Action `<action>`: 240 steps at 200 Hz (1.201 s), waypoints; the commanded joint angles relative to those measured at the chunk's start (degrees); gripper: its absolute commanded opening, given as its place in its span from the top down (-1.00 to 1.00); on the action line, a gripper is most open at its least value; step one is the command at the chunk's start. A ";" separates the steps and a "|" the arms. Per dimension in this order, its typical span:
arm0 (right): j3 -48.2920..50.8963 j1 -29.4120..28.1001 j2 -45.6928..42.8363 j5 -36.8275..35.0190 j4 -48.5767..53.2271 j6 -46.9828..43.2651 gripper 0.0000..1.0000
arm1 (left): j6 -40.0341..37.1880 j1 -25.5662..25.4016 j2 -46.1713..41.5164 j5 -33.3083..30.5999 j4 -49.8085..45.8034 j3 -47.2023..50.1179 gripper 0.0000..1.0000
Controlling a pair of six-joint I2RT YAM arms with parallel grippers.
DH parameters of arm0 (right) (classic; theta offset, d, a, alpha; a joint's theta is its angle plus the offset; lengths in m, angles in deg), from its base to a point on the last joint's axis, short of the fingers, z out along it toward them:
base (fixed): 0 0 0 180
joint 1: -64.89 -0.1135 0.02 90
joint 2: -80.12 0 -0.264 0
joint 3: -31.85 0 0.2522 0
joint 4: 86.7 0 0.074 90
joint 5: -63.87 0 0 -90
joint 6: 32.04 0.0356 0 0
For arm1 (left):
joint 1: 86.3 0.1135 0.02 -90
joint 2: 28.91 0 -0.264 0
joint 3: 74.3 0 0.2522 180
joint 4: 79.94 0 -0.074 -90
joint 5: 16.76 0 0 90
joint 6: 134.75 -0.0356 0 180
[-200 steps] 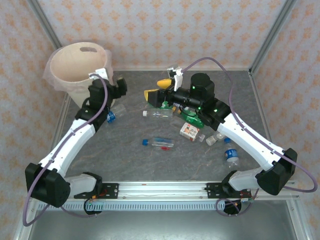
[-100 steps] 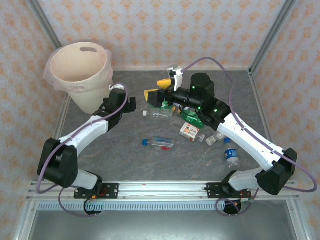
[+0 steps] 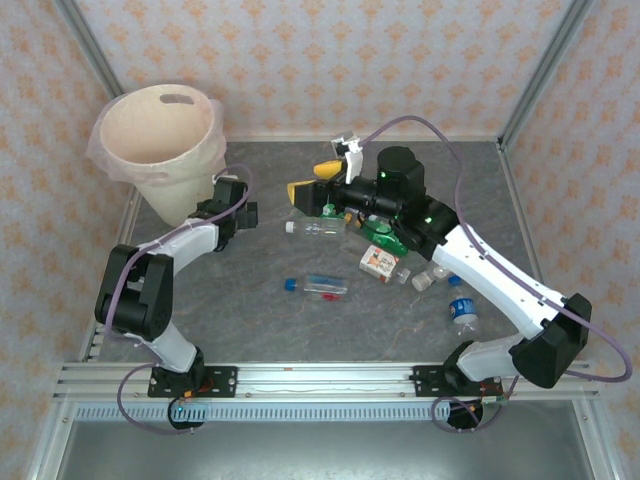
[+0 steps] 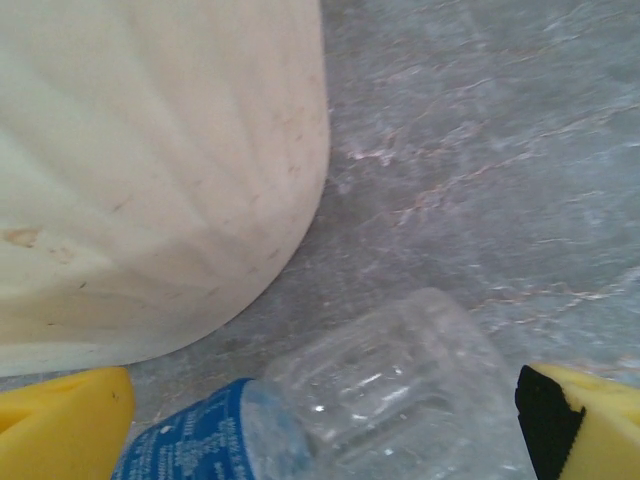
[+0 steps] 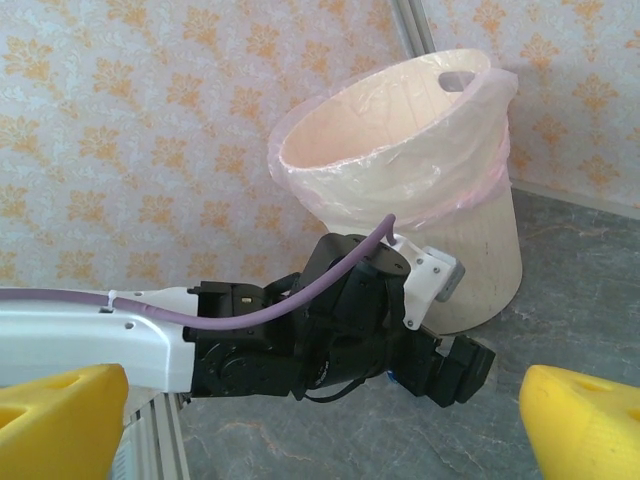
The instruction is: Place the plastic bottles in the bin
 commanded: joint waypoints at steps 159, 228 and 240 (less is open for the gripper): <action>-1.94 -0.47 -0.09 -0.23 -0.07 -0.98 -0.99 | 6.42 0.11 -0.28 15.57 -6.61 3.62 -0.92; -1.92 -0.47 -0.20 -0.03 -0.33 -0.66 -0.99 | 8.51 -1.09 -0.68 14.18 -9.14 5.67 -0.73; -1.86 -0.47 -0.26 -0.03 -0.33 -0.69 -0.99 | 8.55 -1.49 -0.51 14.19 -9.19 5.48 -0.66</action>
